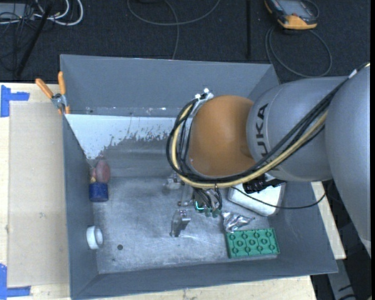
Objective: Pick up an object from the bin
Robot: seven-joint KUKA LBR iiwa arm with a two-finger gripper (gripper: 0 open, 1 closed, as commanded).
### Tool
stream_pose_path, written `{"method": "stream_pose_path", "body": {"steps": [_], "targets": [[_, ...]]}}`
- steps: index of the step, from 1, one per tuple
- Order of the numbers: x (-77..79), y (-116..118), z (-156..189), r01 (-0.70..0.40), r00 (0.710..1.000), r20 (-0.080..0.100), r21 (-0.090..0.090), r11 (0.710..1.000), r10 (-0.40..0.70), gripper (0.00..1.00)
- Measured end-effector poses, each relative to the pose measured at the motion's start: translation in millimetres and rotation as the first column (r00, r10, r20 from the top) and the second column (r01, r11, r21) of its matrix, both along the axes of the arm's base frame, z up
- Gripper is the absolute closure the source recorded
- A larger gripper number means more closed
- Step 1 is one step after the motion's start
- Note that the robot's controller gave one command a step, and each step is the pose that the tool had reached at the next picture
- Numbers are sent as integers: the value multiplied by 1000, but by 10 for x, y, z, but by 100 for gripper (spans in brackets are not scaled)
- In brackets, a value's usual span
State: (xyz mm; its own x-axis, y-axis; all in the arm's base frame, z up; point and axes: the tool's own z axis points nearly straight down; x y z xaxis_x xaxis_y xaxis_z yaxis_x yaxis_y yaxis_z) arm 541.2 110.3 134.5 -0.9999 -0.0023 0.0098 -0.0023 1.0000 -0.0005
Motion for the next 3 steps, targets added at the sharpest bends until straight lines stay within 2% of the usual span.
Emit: {"method": "stream_pose_path", "body": {"steps": [1,2,3], "targets": [[-448,-1121,-636,-508,861,11,1,861,508,0],[-197,-2303,-341,-596,803,10,-4,803,596,0],[-337,-2629,-323,-464,886,8,2,886,464,0]]}}
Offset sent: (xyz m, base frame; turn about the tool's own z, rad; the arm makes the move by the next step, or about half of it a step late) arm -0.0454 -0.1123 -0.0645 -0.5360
